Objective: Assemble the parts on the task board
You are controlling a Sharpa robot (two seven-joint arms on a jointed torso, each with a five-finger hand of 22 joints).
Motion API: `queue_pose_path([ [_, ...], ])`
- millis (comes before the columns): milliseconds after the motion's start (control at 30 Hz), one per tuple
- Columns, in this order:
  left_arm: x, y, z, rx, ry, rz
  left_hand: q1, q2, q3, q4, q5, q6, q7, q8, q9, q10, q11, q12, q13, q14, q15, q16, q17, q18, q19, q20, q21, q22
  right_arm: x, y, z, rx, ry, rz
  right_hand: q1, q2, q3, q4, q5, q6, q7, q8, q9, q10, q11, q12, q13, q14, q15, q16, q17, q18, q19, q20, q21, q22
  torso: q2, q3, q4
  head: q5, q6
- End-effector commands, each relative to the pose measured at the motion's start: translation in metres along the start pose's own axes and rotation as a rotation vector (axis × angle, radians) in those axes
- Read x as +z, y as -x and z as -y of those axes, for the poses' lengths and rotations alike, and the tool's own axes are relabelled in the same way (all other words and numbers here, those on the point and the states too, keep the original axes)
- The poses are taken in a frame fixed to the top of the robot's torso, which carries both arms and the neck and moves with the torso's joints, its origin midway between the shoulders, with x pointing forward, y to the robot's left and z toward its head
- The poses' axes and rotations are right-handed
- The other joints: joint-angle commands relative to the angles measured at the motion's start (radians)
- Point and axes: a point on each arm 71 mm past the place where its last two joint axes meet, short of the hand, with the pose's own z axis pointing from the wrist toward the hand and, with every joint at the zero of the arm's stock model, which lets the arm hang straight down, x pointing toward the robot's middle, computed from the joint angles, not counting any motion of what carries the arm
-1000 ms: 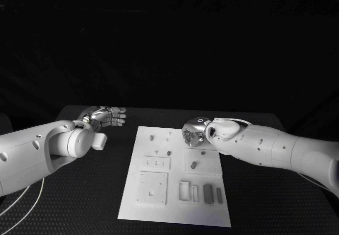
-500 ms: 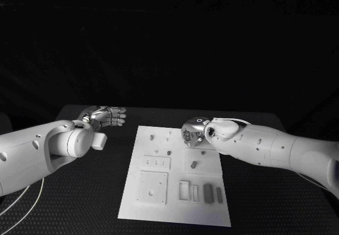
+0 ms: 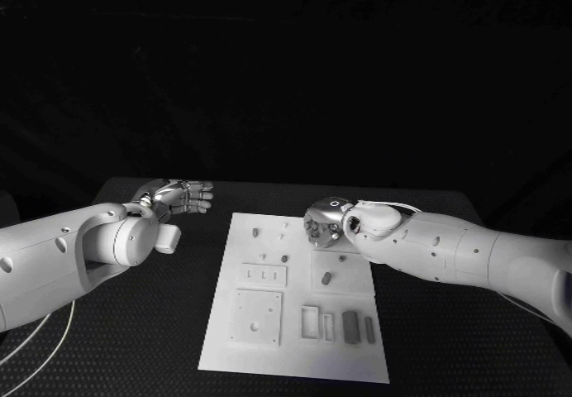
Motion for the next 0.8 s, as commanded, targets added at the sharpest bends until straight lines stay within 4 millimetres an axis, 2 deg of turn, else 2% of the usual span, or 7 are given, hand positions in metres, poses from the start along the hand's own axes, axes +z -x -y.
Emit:
queue_pose_path([
  [33, 0.000, -0.002, 0.002, 0.001, -0.010, -0.016, -0.010, -0.002, 0.001, -0.006, -0.005, -0.004, 0.001, -0.005, 0.002, -0.006, -0.002, -0.006, 0.000, 0.004, 0.006, -0.006, 0.001, 0.017, -0.001, 0.003, 0.005, 0.022, 0.001, 0.005, 0.000, -0.024, -0.027, 0.039, 0.004, 0.007, 0.009, 0.001, 0.006, 0.007, -0.001, 0.006, 0.003, 0.012, 0.003, 0.004, 0.005, -0.013, -0.012, -0.003, -0.001, 0.048, -0.009, -0.002, 0.007, 0.022, -0.001, -0.0006, 0.0008, 0.001, 0.005],
  [300, 0.000, -0.004, 0.002, 0.001, -0.011, -0.020, -0.011, -0.002, 0.001, -0.007, -0.006, -0.004, 0.001, -0.005, 0.002, -0.006, -0.003, -0.007, 0.000, 0.004, 0.006, -0.006, 0.002, 0.017, -0.001, 0.003, 0.005, 0.022, 0.013, 0.029, -0.005, -0.019, -0.081, 0.170, 0.005, 0.001, 0.017, 0.002, 0.006, 0.012, -0.003, 0.009, 0.007, 0.020, 0.000, 0.005, 0.008, -0.010, -0.015, 0.001, 0.000, 0.048, -0.005, -0.006, 0.014, 0.022, -0.001, -0.0018, 0.0001, 0.002, 0.015],
  [600, 0.001, -0.006, 0.002, 0.001, -0.011, -0.023, -0.012, -0.002, 0.001, -0.007, -0.006, -0.004, 0.001, -0.006, 0.002, -0.005, -0.003, -0.007, 0.000, 0.004, 0.006, -0.006, 0.002, 0.017, -0.001, 0.003, 0.005, 0.022, 0.028, 0.036, -0.023, -0.032, -0.076, 0.210, 0.007, -0.007, 0.026, 0.004, 0.006, 0.014, -0.005, 0.011, 0.009, 0.023, -0.001, 0.004, 0.010, -0.009, -0.017, 0.004, 0.000, 0.048, -0.003, -0.009, 0.020, 0.021, 0.001, -0.0016, 0.0001, 0.007, 0.031],
  [800, 0.003, -0.009, 0.003, 0.001, -0.013, -0.029, -0.012, -0.002, 0.001, -0.007, -0.007, -0.004, 0.001, -0.006, 0.002, -0.005, -0.003, -0.008, 0.001, 0.005, 0.006, -0.007, 0.003, 0.017, -0.001, 0.003, 0.006, 0.022, 0.038, 0.038, -0.036, -0.052, -0.056, 0.219, 0.007, -0.008, 0.028, 0.005, 0.006, 0.014, -0.005, 0.011, 0.010, 0.024, -0.001, 0.003, 0.011, -0.009, -0.017, 0.004, 0.000, 0.048, -0.003, -0.009, 0.021, 0.021, 0.001, -0.0026, 0.0041, 0.006, 0.037],
])
